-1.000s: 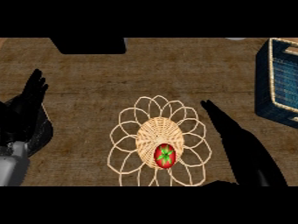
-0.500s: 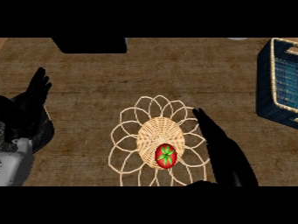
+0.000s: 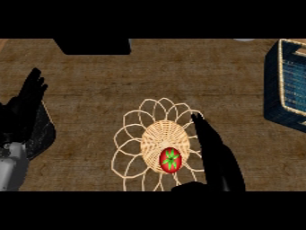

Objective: Pick the tomato from the placemat and place it in the basket

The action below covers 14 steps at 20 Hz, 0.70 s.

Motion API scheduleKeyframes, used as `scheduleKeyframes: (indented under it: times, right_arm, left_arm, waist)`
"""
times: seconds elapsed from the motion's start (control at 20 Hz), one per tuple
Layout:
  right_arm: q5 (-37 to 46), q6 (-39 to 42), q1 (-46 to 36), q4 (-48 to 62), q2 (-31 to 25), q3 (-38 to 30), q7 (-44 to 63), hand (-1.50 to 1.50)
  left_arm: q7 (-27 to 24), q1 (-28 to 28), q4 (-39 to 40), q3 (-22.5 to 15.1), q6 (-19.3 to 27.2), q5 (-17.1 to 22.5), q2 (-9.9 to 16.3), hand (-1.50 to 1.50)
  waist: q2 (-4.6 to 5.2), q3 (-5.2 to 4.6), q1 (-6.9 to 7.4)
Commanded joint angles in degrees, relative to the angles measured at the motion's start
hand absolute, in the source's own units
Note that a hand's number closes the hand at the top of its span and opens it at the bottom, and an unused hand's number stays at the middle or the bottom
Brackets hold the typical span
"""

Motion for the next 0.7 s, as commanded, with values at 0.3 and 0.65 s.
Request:
scheduleKeyframes:
  times: [0.3, 0.65]
  right_arm:
    - [5.01, -1.44, 3.01, 3.05, 4.84, -0.06, -4.65, -1.50]
    - [6.60, -3.68, 7.58, 5.50, 4.79, 0.90, -8.25, -1.50]
  left_arm:
    - [-1.64, 3.93, -2.26, 0.41, -1.65, -3.23, -3.71, 0.00]
    - [-1.48, 0.11, 0.84, 1.04, -1.27, -6.31, -4.65, 0.00]
  waist:
    - [-0.01, -0.01, 0.04]
    - [0.01, 0.00, -0.09]
